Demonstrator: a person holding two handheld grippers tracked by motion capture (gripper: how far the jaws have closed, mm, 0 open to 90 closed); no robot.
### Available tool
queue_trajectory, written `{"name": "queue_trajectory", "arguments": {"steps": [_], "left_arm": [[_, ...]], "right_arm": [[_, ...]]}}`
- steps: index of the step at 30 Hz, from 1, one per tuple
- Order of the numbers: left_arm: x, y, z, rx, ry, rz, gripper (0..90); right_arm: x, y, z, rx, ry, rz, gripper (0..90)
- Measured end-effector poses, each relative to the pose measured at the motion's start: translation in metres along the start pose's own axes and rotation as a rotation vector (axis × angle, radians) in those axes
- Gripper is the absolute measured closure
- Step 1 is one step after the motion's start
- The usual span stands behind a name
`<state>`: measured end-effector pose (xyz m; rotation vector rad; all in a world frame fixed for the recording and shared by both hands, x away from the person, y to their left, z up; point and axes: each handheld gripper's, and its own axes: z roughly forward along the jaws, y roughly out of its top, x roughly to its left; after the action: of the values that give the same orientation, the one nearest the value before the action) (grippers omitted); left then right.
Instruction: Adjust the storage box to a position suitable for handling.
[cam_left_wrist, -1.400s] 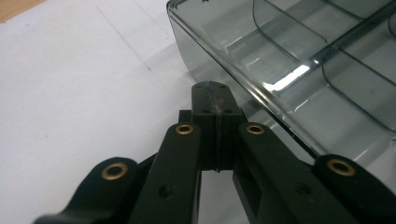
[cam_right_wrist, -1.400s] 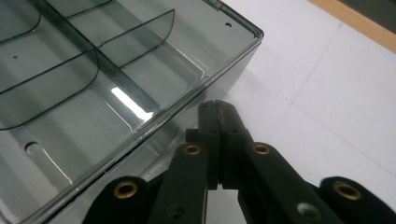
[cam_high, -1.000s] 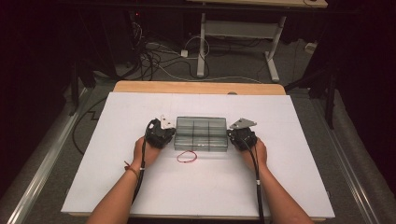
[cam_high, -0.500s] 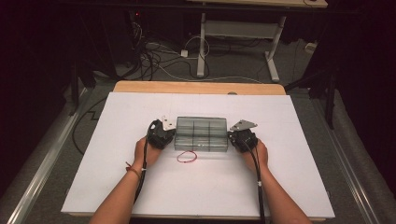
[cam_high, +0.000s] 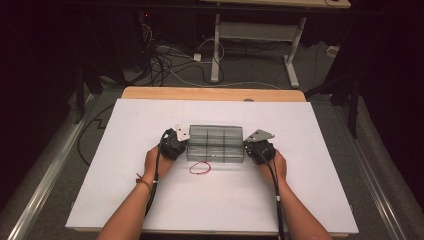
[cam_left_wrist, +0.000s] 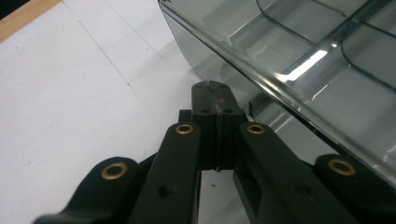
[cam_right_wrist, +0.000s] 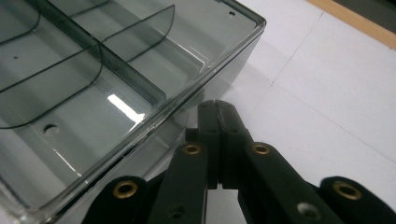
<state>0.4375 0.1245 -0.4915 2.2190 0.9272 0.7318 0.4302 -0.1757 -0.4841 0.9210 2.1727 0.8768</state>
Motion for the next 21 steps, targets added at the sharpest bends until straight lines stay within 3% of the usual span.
{"name": "queue_trajectory", "arguments": {"steps": [1, 4, 8, 12, 16, 21], "left_arm": [[0.0, 0.0, -0.001, -0.005, 0.005, 0.019, 87.1], [0.003, 0.001, -0.01, -0.038, -0.014, -0.001, 86.8], [0.004, 0.002, -0.02, -0.073, -0.004, 0.011, 83.5], [0.006, 0.001, -0.034, -0.102, 0.013, -0.001, 83.5], [0.01, 0.0, -0.046, -0.164, 0.006, -0.005, 83.1], [0.004, 0.0, -0.059, -0.206, 0.004, 0.028, 80.0]], "right_arm": [[0.0, 0.0, 0.0, 0.0, 0.0, 0.0, 90.0], [-0.002, -0.002, -0.005, -0.034, 0.002, 0.021, 89.7], [-0.005, -0.002, -0.011, -0.061, -0.001, 0.024, 88.2], [-0.009, 0.0, -0.024, -0.126, 0.012, 0.033, 87.7], [-0.011, 0.003, -0.04, -0.215, 0.006, 0.049, 85.8], [-0.01, 0.007, -0.056, -0.271, 0.012, 0.018, 81.0]]}}
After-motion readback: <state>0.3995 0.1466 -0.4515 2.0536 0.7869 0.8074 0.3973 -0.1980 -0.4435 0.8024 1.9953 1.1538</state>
